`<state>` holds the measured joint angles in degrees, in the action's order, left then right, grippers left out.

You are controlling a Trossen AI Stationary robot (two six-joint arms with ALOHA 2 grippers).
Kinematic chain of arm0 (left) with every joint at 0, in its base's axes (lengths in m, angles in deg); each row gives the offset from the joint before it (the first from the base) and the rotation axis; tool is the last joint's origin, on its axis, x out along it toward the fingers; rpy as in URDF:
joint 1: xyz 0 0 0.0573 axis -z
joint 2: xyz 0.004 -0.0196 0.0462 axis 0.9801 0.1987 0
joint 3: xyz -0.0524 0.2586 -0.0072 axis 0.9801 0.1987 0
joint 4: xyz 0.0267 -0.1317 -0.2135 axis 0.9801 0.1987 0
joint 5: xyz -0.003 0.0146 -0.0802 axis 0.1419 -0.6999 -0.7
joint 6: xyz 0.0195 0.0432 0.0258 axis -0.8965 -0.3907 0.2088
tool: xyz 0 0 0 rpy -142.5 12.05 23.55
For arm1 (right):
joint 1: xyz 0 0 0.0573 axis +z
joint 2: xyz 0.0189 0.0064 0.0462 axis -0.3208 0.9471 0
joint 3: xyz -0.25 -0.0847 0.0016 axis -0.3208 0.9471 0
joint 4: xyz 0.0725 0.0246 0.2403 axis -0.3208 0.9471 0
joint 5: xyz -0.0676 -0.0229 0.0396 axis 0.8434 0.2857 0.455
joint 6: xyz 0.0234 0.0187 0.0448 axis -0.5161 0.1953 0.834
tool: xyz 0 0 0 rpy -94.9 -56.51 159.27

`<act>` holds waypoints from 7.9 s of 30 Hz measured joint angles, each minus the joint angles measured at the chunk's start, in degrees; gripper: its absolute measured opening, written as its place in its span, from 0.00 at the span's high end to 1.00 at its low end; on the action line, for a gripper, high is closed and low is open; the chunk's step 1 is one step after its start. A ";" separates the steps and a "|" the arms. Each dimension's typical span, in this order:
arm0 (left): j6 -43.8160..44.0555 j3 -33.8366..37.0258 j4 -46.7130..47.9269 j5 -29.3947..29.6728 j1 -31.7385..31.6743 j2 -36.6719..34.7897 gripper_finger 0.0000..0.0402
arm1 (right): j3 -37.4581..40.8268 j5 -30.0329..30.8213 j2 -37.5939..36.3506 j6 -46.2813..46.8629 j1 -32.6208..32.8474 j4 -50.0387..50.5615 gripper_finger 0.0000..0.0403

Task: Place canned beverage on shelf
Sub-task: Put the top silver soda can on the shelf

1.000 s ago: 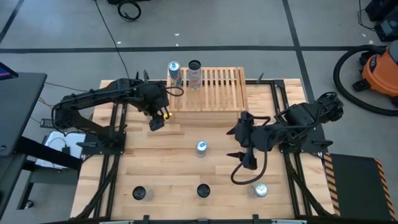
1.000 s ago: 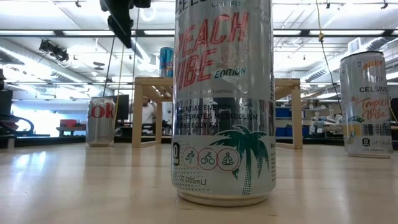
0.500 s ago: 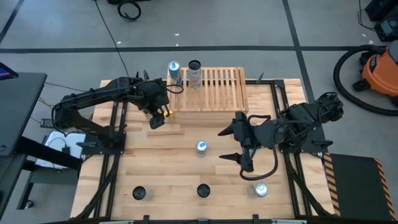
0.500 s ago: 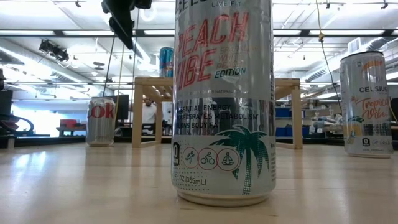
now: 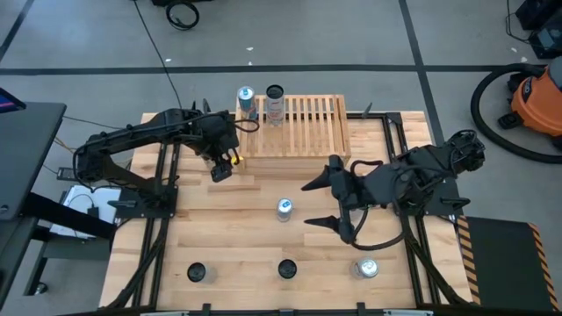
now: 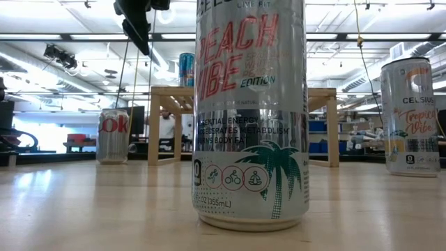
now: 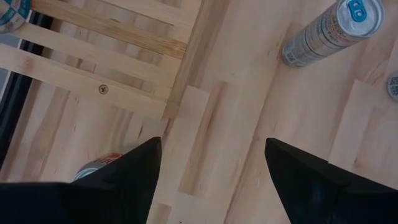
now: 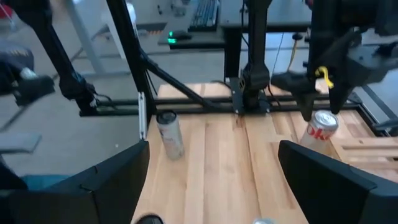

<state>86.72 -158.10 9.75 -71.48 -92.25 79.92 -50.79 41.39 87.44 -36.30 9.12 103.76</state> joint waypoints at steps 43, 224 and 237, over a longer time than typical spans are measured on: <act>-8.11 -0.02 8.49 2.63 -13.68 0.02 0.06 | 0.00 0.00 0.02 0.04 0.01 -10.17 0.09; -3.83 13.70 7.70 -3.82 4.39 -3.44 0.25 | 27.80 0.07 0.28 -15.26 -11.08 -33.28 0.02; 3.08 -1.13 6.16 -3.67 14.76 -3.39 0.25 | 42.49 0.00 0.24 -17.55 -13.09 -54.20 0.02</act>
<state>89.79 -159.23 15.91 -75.15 -77.49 76.53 -8.30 41.39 87.68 -53.85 -3.96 49.56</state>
